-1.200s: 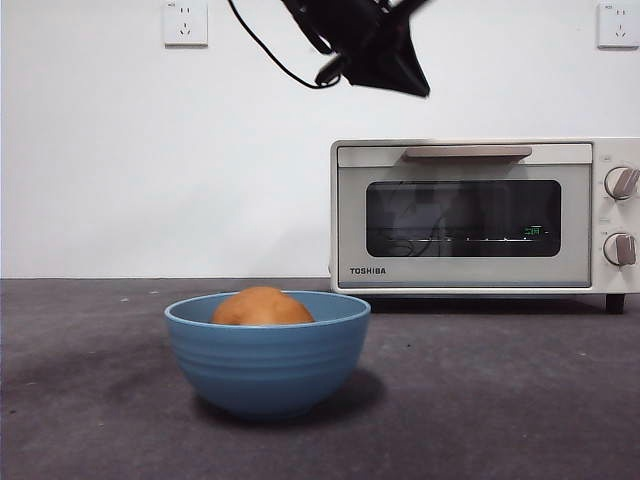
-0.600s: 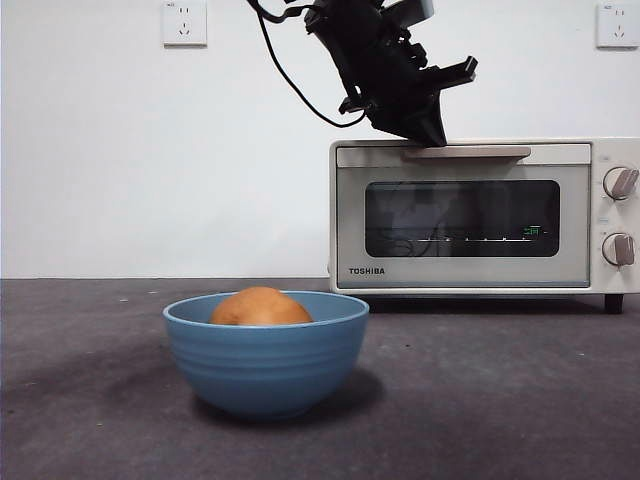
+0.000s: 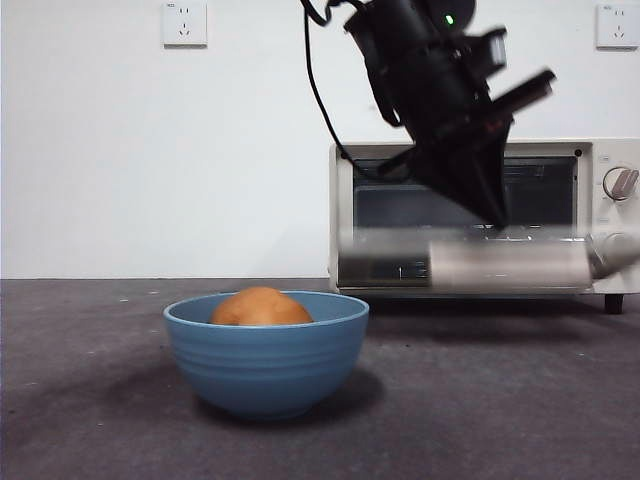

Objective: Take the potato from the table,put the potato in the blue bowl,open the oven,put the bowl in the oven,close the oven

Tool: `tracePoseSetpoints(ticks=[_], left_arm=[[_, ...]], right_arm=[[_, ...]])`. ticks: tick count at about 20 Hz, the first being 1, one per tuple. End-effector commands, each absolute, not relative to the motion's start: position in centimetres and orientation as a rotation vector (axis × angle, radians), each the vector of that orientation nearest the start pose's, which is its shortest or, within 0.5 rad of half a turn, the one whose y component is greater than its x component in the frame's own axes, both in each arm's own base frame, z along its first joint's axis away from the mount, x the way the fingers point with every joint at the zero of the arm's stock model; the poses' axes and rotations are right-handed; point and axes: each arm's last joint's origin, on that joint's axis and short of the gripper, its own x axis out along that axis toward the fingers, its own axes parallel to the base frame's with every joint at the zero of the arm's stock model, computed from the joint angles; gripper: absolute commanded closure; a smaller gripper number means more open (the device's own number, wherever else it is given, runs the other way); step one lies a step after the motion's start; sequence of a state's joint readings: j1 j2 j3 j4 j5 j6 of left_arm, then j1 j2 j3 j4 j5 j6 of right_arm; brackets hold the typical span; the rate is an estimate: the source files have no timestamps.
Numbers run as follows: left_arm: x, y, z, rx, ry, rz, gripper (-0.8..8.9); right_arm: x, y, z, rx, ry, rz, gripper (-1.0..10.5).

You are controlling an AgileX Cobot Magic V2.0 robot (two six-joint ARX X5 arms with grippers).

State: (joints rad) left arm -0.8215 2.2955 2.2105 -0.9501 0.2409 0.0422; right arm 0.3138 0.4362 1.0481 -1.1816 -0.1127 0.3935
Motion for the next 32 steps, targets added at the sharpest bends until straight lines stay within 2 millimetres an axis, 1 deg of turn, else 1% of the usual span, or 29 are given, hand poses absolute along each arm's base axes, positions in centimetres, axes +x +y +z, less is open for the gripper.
tracePoseSetpoints(ticks=[1, 2, 3, 4, 6, 7, 9, 11, 13, 14, 15, 16, 17, 19, 20, 21, 22, 24, 27, 28, 30, 32], left_arm=[[33.1, -36.3, 24.9, 0.321, 1.092, -0.95, 8.19], [32.8, -36.2, 24.7, 0.321, 1.131, -0.976, 8.19], [32.0, -36.4, 24.8, 0.324, 1.164, -1.024, 8.19], [31.4, -36.2, 25.5, 0.322, 1.187, -1.072, 8.19], [29.7, -34.9, 28.6, 0.355, 1.18, -1.103, 8.19], [28.5, -34.0, 30.8, 0.387, 1.16, -1.102, 8.19], [26.1, -31.1, 35.8, 0.455, 1.079, -1.022, 8.19], [23.6, -28.3, 40.7, 0.435, 0.939, -1.005, 8.19], [20.9, -25.2, 44.7, 0.388, 0.824, -1.014, 8.19], [19.6, -23.6, 46.1, 0.366, 0.781, -1.011, 8.19], [18.3, -21.9, 47.1, 0.356, 0.748, -0.991, 8.19], [17.0, -20.3, 47.4, 0.357, 0.735, -0.956, 8.19], [15.9, -18.8, 47.2, 0.356, 0.744, -0.908, 8.19], [13.7, -16.0, 45.1, 0.35, 0.805, -0.826, 8.19], [12.7, -14.6, 43.8, 0.354, 0.832, -0.77, 8.19], [11.9, -13.3, 42.5, 0.356, 0.851, -0.707, 8.19], [11.1, -11.9, 41.2, 0.348, 0.868, -0.652, 8.19], [10.0, -10.3, 39.6, 0.32, 0.894, -0.61, 8.19], [8.5, -8.3, 37.5, 0.27, 0.923, -0.569, 8.2], [7.8, -7.6, 36.4, 0.241, 0.941, -0.56, 8.2], [6.6, -6.6, 34.4, 0.173, 0.97, -0.588, 8.21], [5.8, -5.9, 32.6, 0.113, 0.965, -0.626, 8.21]], right_arm=[[2.0, 1.0, 36.2, 0.323, 0.607, 0.306, 9.6], [1.7, 0.9, 36.5, 0.324, 0.6, 0.307, 9.6], [1.5, 0.8, 36.6, 0.324, 0.603, 0.307, 9.6], [1.4, 0.8, 36.6, 0.323, 0.608, 0.306, 9.6], [1.3, 0.8, 36.4, 0.319, 0.638, 0.299, 9.6], [1.4, 0.8, 36.3, 0.314, 0.653, 0.298, 9.6], [2.1, 1.1, 36.3, 0.307, 0.696, 0.32, 9.6], [3.5, 1.8, 36.3, 0.305, 0.751, 0.381, 9.4], [5.7, 2.7, 36.6, 0.329, 0.784, 0.456, 9.4], [7.1, 3.4, 36.7, 0.345, 0.799, 0.509, 9.4], [8.6, 4.0, 36.8, 0.359, 0.811, 0.552, 9.3], [10.1, 4.6, 36.7, 0.368, 0.824, 0.58, 8.9], [11.5, 5.2, 36.5, 0.368, 0.844, 0.599, 8.2], [14.1, 7.2, 35.7, 0.342, 0.898, 0.647, 7.3], [15.3, 8.7, 35.1, 0.321, 0.931, 0.686, 6.9], [16.3, 10.3, 34.4, 0.287, 0.955, 0.714, 6.9], [17.2, 12.1, 33.5, 0.24, 0.982, 0.706, 6.9], [18.2, 14.6, 31.8, 0.174, 1.045, 0.66, 6.9], [19.7, 17.6, 29.1, 0.093, 1.159, 0.639, 6.9], [20.4, 19.0, 27.8, 0.064, 1.211, 0.636, 6.9], [21.8, 21.2, 25.5, -0.008, 1.273, 0.573, 6.9], [23.3, 22.5, 23.5, -0.089, 1.309, 0.472, 6.9]])
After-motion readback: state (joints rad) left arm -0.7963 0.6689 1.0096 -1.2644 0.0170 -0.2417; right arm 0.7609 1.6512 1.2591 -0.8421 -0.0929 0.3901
